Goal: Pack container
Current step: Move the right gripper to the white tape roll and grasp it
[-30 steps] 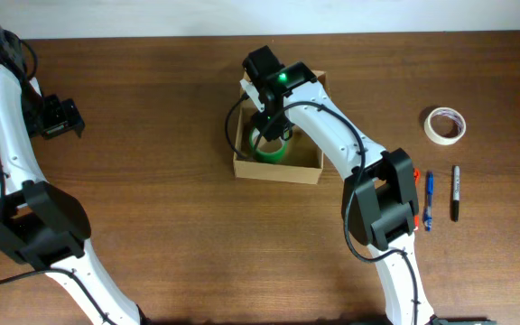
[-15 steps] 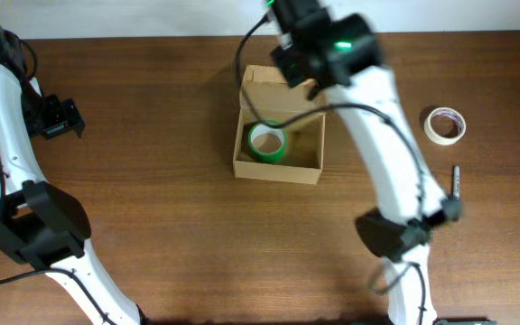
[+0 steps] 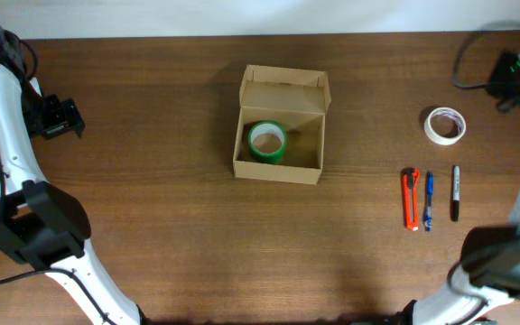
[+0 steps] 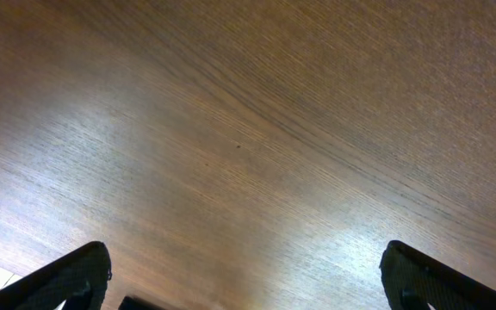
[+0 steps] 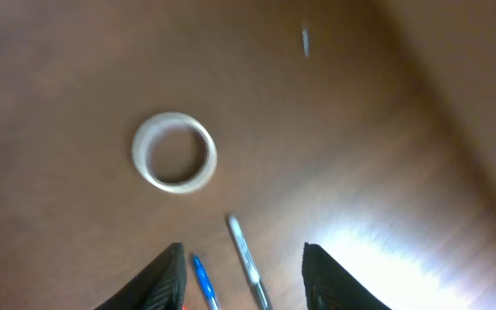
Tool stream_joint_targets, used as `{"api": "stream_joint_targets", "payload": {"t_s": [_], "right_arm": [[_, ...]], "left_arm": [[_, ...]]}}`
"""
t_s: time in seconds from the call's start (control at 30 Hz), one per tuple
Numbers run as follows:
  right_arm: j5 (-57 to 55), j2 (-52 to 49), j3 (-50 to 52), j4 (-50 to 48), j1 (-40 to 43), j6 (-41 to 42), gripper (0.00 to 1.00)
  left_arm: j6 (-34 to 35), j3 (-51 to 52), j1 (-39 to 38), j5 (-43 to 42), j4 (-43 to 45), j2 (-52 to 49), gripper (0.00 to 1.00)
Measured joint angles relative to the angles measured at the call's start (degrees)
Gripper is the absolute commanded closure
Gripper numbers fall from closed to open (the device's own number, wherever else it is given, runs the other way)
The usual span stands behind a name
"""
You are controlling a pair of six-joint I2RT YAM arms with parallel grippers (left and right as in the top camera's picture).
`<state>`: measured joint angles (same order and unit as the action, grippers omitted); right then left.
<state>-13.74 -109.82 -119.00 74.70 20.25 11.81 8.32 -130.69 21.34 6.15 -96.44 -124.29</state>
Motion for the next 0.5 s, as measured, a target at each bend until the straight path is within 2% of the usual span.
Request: {"api": "stream_joint_targets", "payload": {"t_s": [0.17,0.5], "right_arm": [[7.4,-10.6,1.9,-2.1,4.7,6.5,0.59],[14.9,-23.4,1.9,-8.6,5.0,12.0,0.58]], "left_arm": [[0.0,0.0,0.0,0.0,0.0,0.0,0.0],[0.0,0.0,0.0,0.0,0.0,0.0,0.0]]}}
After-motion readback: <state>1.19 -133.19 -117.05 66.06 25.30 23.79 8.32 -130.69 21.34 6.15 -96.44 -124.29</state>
